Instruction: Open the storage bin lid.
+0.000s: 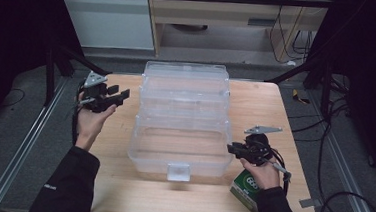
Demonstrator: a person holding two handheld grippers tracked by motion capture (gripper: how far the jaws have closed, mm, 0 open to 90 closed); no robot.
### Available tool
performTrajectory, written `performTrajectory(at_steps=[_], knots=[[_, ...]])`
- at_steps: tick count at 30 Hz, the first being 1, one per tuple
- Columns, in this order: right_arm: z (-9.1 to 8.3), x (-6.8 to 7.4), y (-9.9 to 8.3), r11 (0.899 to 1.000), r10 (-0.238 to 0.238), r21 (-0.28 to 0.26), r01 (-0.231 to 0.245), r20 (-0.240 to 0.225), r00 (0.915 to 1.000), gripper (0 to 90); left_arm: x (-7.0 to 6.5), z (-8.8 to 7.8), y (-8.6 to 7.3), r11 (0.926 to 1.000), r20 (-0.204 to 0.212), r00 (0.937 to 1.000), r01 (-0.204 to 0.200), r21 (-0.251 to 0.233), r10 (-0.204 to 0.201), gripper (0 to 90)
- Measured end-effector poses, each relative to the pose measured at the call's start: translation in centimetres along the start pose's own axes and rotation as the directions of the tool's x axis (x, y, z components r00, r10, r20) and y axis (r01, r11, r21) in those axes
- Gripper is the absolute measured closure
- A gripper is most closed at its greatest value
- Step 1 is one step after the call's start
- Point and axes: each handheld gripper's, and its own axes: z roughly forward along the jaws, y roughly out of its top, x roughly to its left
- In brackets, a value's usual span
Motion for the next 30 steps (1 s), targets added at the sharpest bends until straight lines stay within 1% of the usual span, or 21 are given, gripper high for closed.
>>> performTrajectory(at_steps=[1,3,4,5,6,8,9,11,13,16,18,19,20,21,22,23,26,27,28,29,30], knots=[[0.0,0.0,0.0,1.0,0.0,-0.001,0.0,0.001,1.0,72.4,-0.3,-0.7,-0.3,0.9999,0.017,0.9998,-0.007,-0.008,0.007,49.6],[0.0,0.0,0.0,1.0,0.001,-0.001,-0.001,0.002,1.0,72.4,-1.4,-1.6,-0.9,0.9995,0.018,0.9994,0.03,-0.008,-0.03,48.6],[0.0,0.0,0.0,1.0,0.001,0.0,-0.001,0.002,1.0,72.4,-1.7,-1.9,-1.1,0.9996,0.019,0.9994,0.028,-0.006,-0.028,48.5],[0.0,0.0,0.0,1.0,0.001,-0.001,-0.001,0.003,1.0,72.4,-2.2,-2.2,-1.4,0.9999,0.021,0.9997,0.016,-0.002,-0.016,48.4],[0.0,0.1,0.0,1.0,0.001,-0.001,-0.001,0.003,1.0,72.4,-2.5,-2.5,-1.7,1.0,0.027,0.9996,-0.004,0.006,0.004,48.3],[0.0,0.1,0.0,1.0,0.002,0.0,-0.002,0.004,1.0,72.4,-3.0,-3.0,-2.6,0.9991,0.049,0.9979,-0.042,0.003,0.042,48.3],[0.0,0.1,0.0,1.0,0.0,0.001,0.0,0.005,1.0,72.4,-3.4,-3.3,-3.2,0.9994,0.049,0.9982,-0.035,0.004,0.035,48.2],[0.0,0.1,0.0,1.0,-0.004,-0.001,0.004,0.007,1.0,72.4,-4.0,-3.4,-4.0,0.9999,0.045,0.999,0.002,0.014,-0.003,48.3],[0.0,0.1,0.0,1.0,-0.001,0.0,0.001,0.005,1.0,72.4,-4.5,-3.5,-4.9,0.9994,0.047,0.9987,0.016,0.029,-0.018,48.4],[0.0,0.1,0.0,1.0,-0.003,0.0,0.003,0.007,1.0,72.4,-5.5,-3.2,-6.0,0.9977,0.072,0.9959,0.051,0.046,-0.054,49.4],[0.0,0.1,0.0,1.0,-0.004,0.001,0.004,0.007,1.0,72.4,-6.0,-2.8,-6.4,0.9969,0.101,0.9933,0.05,0.061,-0.056,50.3],[0.0,0.1,0.0,1.0,-0.005,0.001,0.005,0.007,1.0,72.4,-6.1,-2.6,-6.5,0.9977,0.113,0.9929,0.029,0.062,-0.036,50.7],[0.0,0.1,0.0,1.0,-0.007,-0.001,0.007,0.006,1.0,72.4,-6.0,-2.5,-6.5,0.9985,0.119,0.9929,-0.011,0.054,0.004,51.8],[0.0,0.1,0.0,1.0,-0.006,-0.001,0.006,0.006,1.0,72.4,-6.1,-2.4,-6.7,0.9983,0.121,0.9926,-0.012,0.056,0.006,53.4],[0.0,0.1,0.0,1.0,-0.006,-0.001,0.006,0.007,1.0,72.3,-6.5,-2.3,-6.8,0.9978,0.12,0.9927,0.001,0.066,-0.008,54.2],[0.0,0.1,0.0,1.0,-0.007,-0.001,0.007,0.007,1.0,72.4,-6.8,-2.1,-7.0,0.997,0.118,0.993,-0.005,0.077,-0.004,55.0],[0.0,0.1,0.0,1.0,-0.006,-0.002,0.006,0.008,1.0,72.4,-7.0,-1.6,-7.6,0.9938,0.117,0.9927,-0.041,0.103,0.029,58.3],[0.0,0.1,0.0,1.0,-0.004,-0.001,0.004,0.009,1.0,72.4,-7.3,-1.4,-7.8,0.9925,0.112,0.9936,-0.032,0.118,0.019,58.9],[0.0,0.1,0.0,1.0,-0.004,-0.002,0.004,0.009,1.0,72.5,-7.5,-1.3,-7.9,0.9922,0.111,0.9937,-0.029,0.121,0.015,60.1],[0.0,0.1,0.0,1.0,-0.006,-0.003,0.006,0.01,0.9999,72.5,-7.6,-1.1,-8.0,0.9924,0.119,0.9927,-0.032,0.119,0.017,60.5],[0.0,0.1,0.0,1.0,-0.008,-0.003,0.008,0.012,0.9999,72.5,-7.5,-1.0,-8.0,0.9916,0.13,0.9911,-0.045,0.121,0.029,61.4]])
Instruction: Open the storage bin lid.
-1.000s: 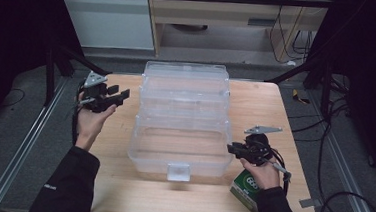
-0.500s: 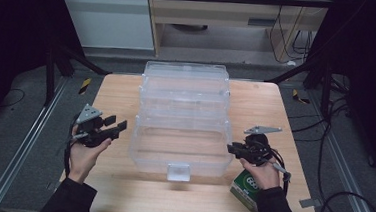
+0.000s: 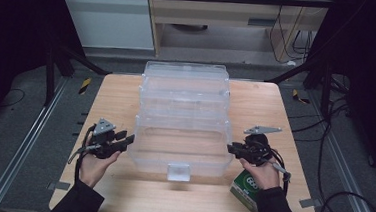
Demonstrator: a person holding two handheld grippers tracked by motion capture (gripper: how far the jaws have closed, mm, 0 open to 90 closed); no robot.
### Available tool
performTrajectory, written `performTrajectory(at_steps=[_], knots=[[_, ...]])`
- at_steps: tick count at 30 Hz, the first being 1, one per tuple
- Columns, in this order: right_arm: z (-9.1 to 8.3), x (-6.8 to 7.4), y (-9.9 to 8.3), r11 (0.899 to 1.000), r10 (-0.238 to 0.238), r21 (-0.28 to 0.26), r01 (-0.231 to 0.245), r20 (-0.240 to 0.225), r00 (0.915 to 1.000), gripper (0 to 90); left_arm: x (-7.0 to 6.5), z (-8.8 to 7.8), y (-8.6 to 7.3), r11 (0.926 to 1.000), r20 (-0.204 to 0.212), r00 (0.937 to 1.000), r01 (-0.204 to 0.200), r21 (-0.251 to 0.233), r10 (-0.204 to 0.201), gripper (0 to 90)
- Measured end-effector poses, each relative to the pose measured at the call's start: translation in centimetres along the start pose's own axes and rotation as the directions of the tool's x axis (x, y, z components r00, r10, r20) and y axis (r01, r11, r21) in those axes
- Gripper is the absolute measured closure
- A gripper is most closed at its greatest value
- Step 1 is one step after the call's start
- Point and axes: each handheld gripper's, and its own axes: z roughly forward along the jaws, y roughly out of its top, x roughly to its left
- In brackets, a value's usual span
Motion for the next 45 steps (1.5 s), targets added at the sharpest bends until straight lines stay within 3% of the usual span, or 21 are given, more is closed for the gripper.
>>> performTrajectory(at_steps=[4,9,18,23,27,32,35,37,41,45], knots=[[0.0,0.2,0.0,1.0,-0.006,0.001,0.006,0.012,0.9999,72.7,0.1,0.3,0.0,0.9998,0.027,0.9995,-0.016,-0.014,0.017,65.4],[0.0,0.3,0.0,1.0,-0.009,0.002,0.008,0.019,0.9998,72.8,-0.1,0.4,-0.1,0.9999,0.033,0.9995,0.005,-0.015,-0.004,69.7],[0.0,0.3,0.1,1.0,-0.007,0.006,0.007,0.014,0.9999,71.7,0.0,0.3,0.1,0.9989,0.019,0.9987,-0.047,-0.011,0.047,69.4],[-0.4,0.5,0.2,0.999,-0.041,0.002,0.041,0.047,0.9981,64.3,0.9,-0.5,0.1,0.9951,0.016,0.9954,-0.094,-0.031,0.095,64.0],[-1.3,0.3,0.3,0.998,-0.051,-0.018,0.052,0.05,0.9974,57.2,1.3,-1.4,-0.2,0.9964,-0.007,0.9989,-0.047,-0.071,0.047,56.6],[-2.9,0.3,0.8,0.996,-0.076,-0.038,0.078,0.04,0.9963,48.2,2.5,-2.3,-1.1,0.9973,-0.059,0.9981,0.011,-0.072,-0.016,48.6],[-3.6,0.4,0.9,0.997,-0.07,-0.04,0.071,0.031,0.9971,44.8,2.8,-2.5,-1.9,0.993,-0.096,0.9904,0.092,-0.074,-0.099,46.6],[-3.9,0.4,1.0,0.996,-0.079,-0.023,0.08,0.033,0.9963,41.9,2.8,-2.4,-2.3,0.9894,-0.11,0.985,0.125,-0.073,-0.133,45.6],[-4.4,0.6,1.1,0.992,-0.124,0.024,0.123,0.065,0.9901,32.8,3.0,-1.9,-2.8,0.9921,-0.116,0.9856,0.12,-0.038,-0.123,41.3],[-4.6,0.6,0.8,0.989,-0.133,0.069,0.129,0.056,0.9895,26.2,3.3,-1.5,-3.3,0.9932,-0.115,0.9865,0.115,-0.018,-0.116,40.4]])
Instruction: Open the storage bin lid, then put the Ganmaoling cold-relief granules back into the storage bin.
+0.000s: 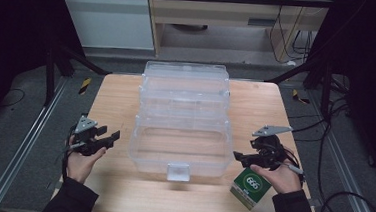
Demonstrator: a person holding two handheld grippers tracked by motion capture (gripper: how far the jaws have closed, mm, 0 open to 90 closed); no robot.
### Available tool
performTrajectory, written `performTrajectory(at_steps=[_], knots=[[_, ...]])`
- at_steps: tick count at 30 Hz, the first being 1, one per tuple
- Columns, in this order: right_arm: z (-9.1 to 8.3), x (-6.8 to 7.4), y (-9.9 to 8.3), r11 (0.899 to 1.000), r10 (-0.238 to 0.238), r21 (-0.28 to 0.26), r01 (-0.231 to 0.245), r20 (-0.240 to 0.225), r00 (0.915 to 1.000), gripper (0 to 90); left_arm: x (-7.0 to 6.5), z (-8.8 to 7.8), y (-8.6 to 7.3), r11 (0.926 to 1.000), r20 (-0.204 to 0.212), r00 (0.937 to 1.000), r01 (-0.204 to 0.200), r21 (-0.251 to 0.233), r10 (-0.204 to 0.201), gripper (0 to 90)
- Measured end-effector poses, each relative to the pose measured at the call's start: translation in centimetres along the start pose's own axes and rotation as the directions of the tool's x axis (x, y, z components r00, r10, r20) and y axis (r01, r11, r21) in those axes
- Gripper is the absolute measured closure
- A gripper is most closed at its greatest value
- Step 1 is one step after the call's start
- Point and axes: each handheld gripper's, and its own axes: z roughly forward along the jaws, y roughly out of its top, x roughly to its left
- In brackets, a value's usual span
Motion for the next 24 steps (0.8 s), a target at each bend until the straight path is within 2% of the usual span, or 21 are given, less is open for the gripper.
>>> performTrajectory(at_steps=[4,7,9,12,16,22,24], knots=[[-0.2,0.0,-0.3,0.999,-0.018,0.033,0.018,-0.003,0.9998,21.8,-0.1,0.3,-0.3,0.9994,0.003,0.9996,0.029,0.02,-0.029,38.9],[-0.2,0.0,-0.4,0.998,-0.035,0.052,0.035,0.004,0.9994,19.4,-0.1,0.5,-0.4,0.9993,0.012,0.9998,0.016,0.035,-0.017,37.9],[-0.2,0.0,-0.5,0.997,-0.041,0.068,0.041,0.007,0.9991,18.4,-0.1,0.7,-0.5,0.9994,0.006,1.0,-0.004,0.035,0.004,37.7],[-0.1,0.0,-0.7,0.994,-0.042,0.102,0.041,0.003,0.9991,17.4,0.1,0.7,-0.6,0.9991,0.001,0.9999,-0.012,0.04,0.012,37.4],[-0.1,0.1,-1.0,0.989,-0.039,0.142,0.04,-0.006,0.9992,17.1,0.3,0.6,-1.0,0.9983,-0.022,0.9994,0.026,0.052,-0.025,35.9],[0.0,0.2,-1.5,0.979,-0.056,0.196,0.059,-0.02,0.9982,16.6,0.6,0.7,-1.5,0.9972,-0.051,0.9979,0.042,0.062,-0.039,35.1],[0.0,0.3,-1.6,0.975,-0.068,0.213,0.07,-0.015,0.9975,15.9,0.4,0.8,-1.7,0.995,-0.057,0.9957,0.077,0.063,-0.073,34.9]])
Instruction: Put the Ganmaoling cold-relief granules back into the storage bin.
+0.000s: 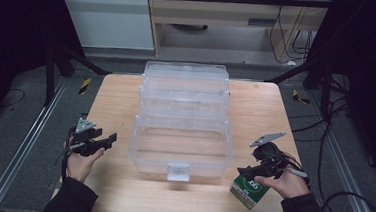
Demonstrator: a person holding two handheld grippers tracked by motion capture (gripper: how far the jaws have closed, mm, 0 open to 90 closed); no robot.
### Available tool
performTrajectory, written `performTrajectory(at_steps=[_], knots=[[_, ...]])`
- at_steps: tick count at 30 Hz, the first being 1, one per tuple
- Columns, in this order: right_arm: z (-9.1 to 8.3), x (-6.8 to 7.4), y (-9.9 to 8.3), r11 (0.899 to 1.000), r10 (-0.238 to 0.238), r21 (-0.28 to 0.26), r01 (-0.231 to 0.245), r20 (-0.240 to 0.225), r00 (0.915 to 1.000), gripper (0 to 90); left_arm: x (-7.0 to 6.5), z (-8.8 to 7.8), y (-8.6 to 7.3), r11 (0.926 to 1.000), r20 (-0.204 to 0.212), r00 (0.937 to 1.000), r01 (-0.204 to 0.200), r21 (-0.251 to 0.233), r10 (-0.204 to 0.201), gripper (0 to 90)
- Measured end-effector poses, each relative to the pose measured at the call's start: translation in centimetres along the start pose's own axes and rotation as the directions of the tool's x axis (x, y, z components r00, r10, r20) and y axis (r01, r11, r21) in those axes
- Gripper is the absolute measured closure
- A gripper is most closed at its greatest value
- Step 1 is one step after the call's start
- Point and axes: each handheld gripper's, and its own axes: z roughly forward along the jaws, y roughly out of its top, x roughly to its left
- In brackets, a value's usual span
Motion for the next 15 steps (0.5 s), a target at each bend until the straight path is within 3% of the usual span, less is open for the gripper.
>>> performTrajectory(at_steps=[5,10,15], knots=[[-0.02,0.41,-0.1,0.999,-0.019,0.033,0.02,-0.021,0.9996,14.2,0.2,-0.16,0.04,0.9998,-0.008,0.9998,-0.02,-0.002,0.02,34.6],[-0.08,0.76,-0.06,0.998,-0.028,0.056,0.031,-0.044,0.9986,11.8,0.18,0.04,-0.18,0.9999,-0.015,0.9999,-0.007,0.008,0.008,34.4],[0.14,0.99,-0.23,0.992,-0.05,0.113,0.056,-0.057,0.9971,9.3,0.03,-0.03,-0.16,1.0,-0.018,0.9998,-0.005,0.006,0.005,34.4]])
